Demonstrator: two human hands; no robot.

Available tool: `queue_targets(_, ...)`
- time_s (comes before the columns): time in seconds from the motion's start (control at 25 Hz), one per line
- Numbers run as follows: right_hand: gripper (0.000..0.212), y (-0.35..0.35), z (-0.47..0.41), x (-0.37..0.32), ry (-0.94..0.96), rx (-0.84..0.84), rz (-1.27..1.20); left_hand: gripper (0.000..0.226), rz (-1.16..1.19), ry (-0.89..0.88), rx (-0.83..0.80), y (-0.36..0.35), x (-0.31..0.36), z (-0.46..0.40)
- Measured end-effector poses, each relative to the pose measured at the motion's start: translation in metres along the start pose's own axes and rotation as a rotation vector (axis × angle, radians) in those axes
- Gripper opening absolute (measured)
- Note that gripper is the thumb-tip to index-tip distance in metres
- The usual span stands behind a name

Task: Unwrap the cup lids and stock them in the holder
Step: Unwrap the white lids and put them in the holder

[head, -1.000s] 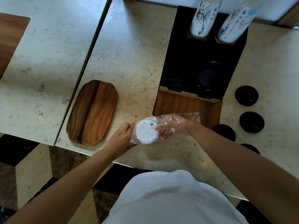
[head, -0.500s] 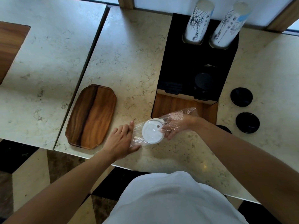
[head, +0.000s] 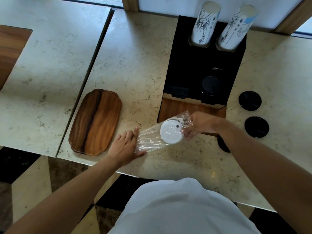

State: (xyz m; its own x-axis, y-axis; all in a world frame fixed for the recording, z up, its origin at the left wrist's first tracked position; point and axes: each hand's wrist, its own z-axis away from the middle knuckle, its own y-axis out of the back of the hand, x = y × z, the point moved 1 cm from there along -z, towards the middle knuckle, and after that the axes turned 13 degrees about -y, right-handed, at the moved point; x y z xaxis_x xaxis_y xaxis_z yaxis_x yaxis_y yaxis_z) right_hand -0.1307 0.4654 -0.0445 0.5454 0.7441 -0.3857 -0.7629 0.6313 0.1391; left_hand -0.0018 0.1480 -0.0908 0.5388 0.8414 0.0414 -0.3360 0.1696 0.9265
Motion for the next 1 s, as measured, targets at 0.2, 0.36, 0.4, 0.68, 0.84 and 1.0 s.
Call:
queue_targets(0.2, 0.022, 0.001, 0.006, 0.011, 0.000, -0.031, -0.119, 0.114, 0.012, -0.017, 0.059, -0.001, -0.002, 0.004)
queue_targets(0.36, 0.026, -0.003, 0.002, 0.015, -0.033, -0.072, -0.254, 0.117, 0.019, 0.008, 0.036, -0.001, -0.002, 0.013)
queue_targets(0.4, 0.024, -0.005, 0.002, 0.014, -0.040, -0.048, -0.206, 0.120, 0.028, 0.029, 0.037, 0.000, -0.001, 0.014)
queue_targets(0.68, 0.039, -0.036, 0.003, 0.016, -0.081, -0.059, -0.126, 0.042, 0.143, -0.088, 0.419, 0.027, 0.031, -0.004)
queue_targets(0.84, 0.041, -0.051, 0.002, 0.014, -0.105, -0.022, -0.257, 0.017, 0.222, -0.181, 0.324, 0.032, 0.048, -0.016)
queue_targets(1.0, 0.042, -0.054, 0.004, 0.011, -0.126, 0.064, -0.199, 0.015, 0.266, -0.143, 0.236, 0.027, 0.047, -0.022)
